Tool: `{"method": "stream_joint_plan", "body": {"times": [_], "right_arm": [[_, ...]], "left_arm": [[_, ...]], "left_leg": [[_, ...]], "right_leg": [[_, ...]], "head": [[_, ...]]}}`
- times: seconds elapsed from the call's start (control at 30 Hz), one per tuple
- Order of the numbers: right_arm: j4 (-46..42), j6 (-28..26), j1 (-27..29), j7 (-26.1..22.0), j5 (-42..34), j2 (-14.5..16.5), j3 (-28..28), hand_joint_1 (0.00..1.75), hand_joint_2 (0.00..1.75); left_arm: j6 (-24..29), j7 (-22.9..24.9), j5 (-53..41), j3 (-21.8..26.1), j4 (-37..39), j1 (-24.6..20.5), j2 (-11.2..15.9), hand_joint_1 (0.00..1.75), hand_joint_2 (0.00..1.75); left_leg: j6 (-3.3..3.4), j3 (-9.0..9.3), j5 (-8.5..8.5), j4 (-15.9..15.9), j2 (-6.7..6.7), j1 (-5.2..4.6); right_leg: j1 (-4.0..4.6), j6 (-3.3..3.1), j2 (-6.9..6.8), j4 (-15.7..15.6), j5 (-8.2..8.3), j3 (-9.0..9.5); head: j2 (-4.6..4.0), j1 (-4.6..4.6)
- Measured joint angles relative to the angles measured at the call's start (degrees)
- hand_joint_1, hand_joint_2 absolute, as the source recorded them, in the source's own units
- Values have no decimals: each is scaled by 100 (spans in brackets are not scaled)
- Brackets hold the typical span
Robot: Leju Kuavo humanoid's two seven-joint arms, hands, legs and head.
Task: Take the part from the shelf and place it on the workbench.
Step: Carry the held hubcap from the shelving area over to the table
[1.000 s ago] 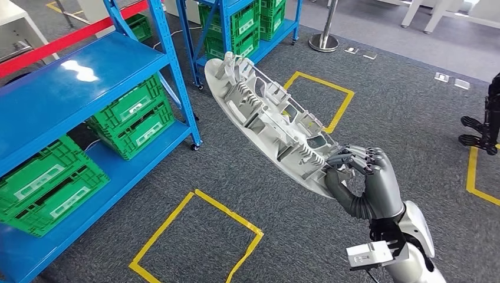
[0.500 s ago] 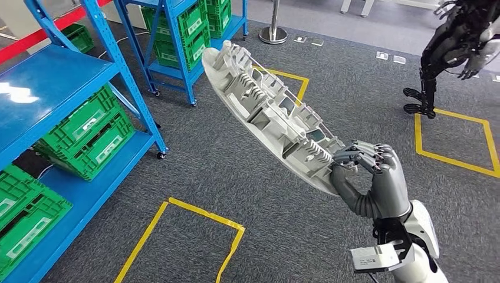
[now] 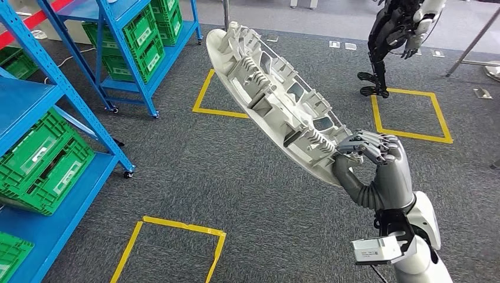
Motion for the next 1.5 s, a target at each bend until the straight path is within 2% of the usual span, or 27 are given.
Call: {"method": "stream_joint_plan", "body": {"times": [0.03, 0.1, 0.17, 0.23, 0.3, 0.33, 0.37, 0.4, 0.5, 0.53, 0.6, 0.67, 0.7, 0.77, 0.83, 0.87, 0.93, 1.0, 1.07, 1.13, 1.2, 1.27, 1.33, 1.37, 1.4, 1.43, 1.5], "right_arm": [[-5, -1, -2, 4, 13, 0, -9, 175, 175], [-25, -3, 5, 17, 48, -1, -45, 175, 175], [-41, -7, 2, 28, 74, -2, -85, 175, 175], [-46, -15, -16, 37, 86, -1, -114, 175, 175], [-48, -29, -11, 52, 103, -1, -141, 175, 175], [-48, -40, 4, 63, 111, -1, -156, 175, 175], [-48, -51, 19, 73, 118, -1, -169, 175, 175], [-48, -66, 31, 81, 122, -1, -182, 175, 175], [-52, -111, 13, 91, 125, -1, -226, 175, 175], [-55, -121, -7, 102, 131, -1, -237, 175, 175], [-58, -126, -47, 145, 159, -2, -263, 175, 175], [-63, -119, -76, 198, 193, -4, -292, 175, 175], [-66, -114, -94, 215, 204, -5, -300, 175, 175], [-68, -106, -133, 224, 217, -5, -305, 175, 175], [-59, -99, -168, 219, 218, -3, -304, 175, 175], [-45, -94, -192, 216, 216, -3, -304, 175, 175], [-3, -83, -249, 207, 209, -3, -303, 175, 175], [43, -76, -324, 201, 203, -3, -301, 175, 175], [84, -72, -398, 201, 197, -2, -294, 175, 175], [107, -72, -427, 202, 193, -3, -288, 175, 175], [112, -76, -433, 203, 192, -10, -284, 175, 175], [114, -87, -446, 206, 195, -19, -270, 175, 175], [114, -98, -443, 216, 211, -22, -250, 175, 175], [113, -103, -431, 228, 226, -22, -241, 175, 175], [109, -104, -416, 247, 240, -23, -233, 175, 175], [101, -107, -402, 268, 251, -25, -227, 175, 175], [73, -111, -385, 298, 262, -34, -222, 175, 175]], "left_arm": [[-5, -2, -4, 0, 1, -3, 0, 0, 175], [-20, 2, -15, 0, 1, -13, -6, 0, 175], [-29, 7, -22, 0, -1, -14, -16, 0, 175], [-34, 8, -27, 0, -2, -9, -25, 0, 175], [-40, 10, -30, 0, -2, -2, -29, 0, 175], [-44, 13, -30, 0, -2, -4, -30, 0, 175], [-47, 18, -31, 0, -2, -8, -30, 0, 175], [-47, 31, -35, 0, -2, -14, -31, 0, 175], [3, 71, -66, 0, -5, -24, -30, 0, 175], [33, 71, -78, 0, -8, -26, -27, 0, 175], [86, 62, -96, 0, -12, -39, -25, 0, 175], [109, 47, -102, 0, -17, -56, -21, 0, 175], [114, 45, -103, 0, -19, -59, -18, 0, 175], [120, 71, -105, 0, -20, -49, -14, 0, 175], [120, 119, -104, 0, -19, -30, -12, 0, 175], [120, 139, -101, 0, -19, -24, -11, 0, 175], [120, 166, -91, 0, -20, -26, -11, 0, 175], [120, 185, -84, 1, -20, -34, -11, 0, 175], [120, 197, -82, 2, -19, -39, -12, 0, 175], [120, 198, -82, 2, -19, -39, -19, 0, 175], [114, 191, -86, 2, -24, -41, -23, 0, 175], [82, 173, -101, 2, -28, -36, -21, 0, 175], [44, 160, -126, 2, -28, -24, -14, 0, 175], [29, 153, -136, 2, -28, -22, -9, 0, 175], [17, 143, -142, 2, -28, -24, -5, 0, 175], [5, 131, -143, 2, -29, -29, -3, 0, 175], [0, 110, -144, 2, -30, -36, -3, 0, 175]], "left_leg": [[19, 27, -10, -63, -37, -6], [92, 46, 25, -95, 98, -23], [179, 64, 66, -142, 250, -25], [232, 68, 76, -164, 416, -39], [253, 66, 61, -160, 591, -59], [256, 68, 51, -157, 677, -64], [254, 72, 40, -153, 761, -67], [245, 82, 24, -147, 837, -68], [177, 119, -39, -121, 1026, -97], [145, 134, -56, -123, 1078, -109], [80, 173, -75, -151, 1197, -113], [15, 165, -156, -66, 1055, -95], [-8, 75, -282, 142, 874, -86], [-31, -288, -650, 886, 530, -77], [-35, -641, -849, 1539, 447, -78], [-30, -686, -767, 1567, 441, -77], [-8, -482, -343, 1009, 368, -70], [23, -188, 0, 263, 117, -45], [65, -79, 48, -31, -29, -43], [136, -50, 63, -67, 80, -64], [217, -26, 106, -115, 231, -64], [266, -22, 121, -147, 395, -74], [289, -23, 106, -147, 575, -97], [295, -21, 97, -146, 666, -104], [296, -16, 87, -146, 755, -109], [291, -5, 75, -145, 835, -113], [260, 27, 42, -137, 971, -134]], "right_leg": [[-7, 45, 69, -2, 16, -25], [-32, 132, 164, -25, 57, -62], [-21, 182, -95, 147, -39, -167], [5, 205, -473, 761, -365, -465], [-1, 222, -577, 1490, -656, -819], [-5, 224, -591, 1628, -667, -881], [-7, 222, -612, 1544, -580, -826], [-7, 214, -663, 1219, -411, -640], [42, 144, -1007, 132, -66, -36], [64, 112, -1048, 19, -56, 16], [86, 49, -910, 7, -45, -1], [58, -17, -776, -35, -17, 11], [38, -50, -718, -55, -3, 22], [22, -90, -588, -64, 4, 27], [27, -98, -433, -60, 2, 26], [28, -97, -346, -56, 3, 27], [23, -86, -175, -40, 4, 27], [17, -44, -23, -7, 6, 5], [8, 34, 102, 3, 27, -43], [-16, 123, 219, -25, 68, -83], [0, 176, -10, 126, -23, -176], [29, 197, -426, 734, -361, -460], [26, 211, -576, 1450, -662, -794], [25, 210, -594, 1579, -673, -846], [26, 201, -616, 1483, -586, -779], [34, 185, -674, 1173, -429, -594], [82, 124, -956, 366, -157, -119]], "head": [[1, 1], [1, 2], [0, 19], [1, 39], [1, 43], [0, 43], [0, 43], [-1, 43], [0, 41], [1, 39], [1, 38], [-1, 32], [-1, 25], [-1, 10], [0, 3], [0, 2], [1, 1], [0, 3], [-1, 3], [-1, 3], [0, 23], [0, 50], [0, 56], [1, 56], [0, 56], [0, 56], [0, 54]]}}
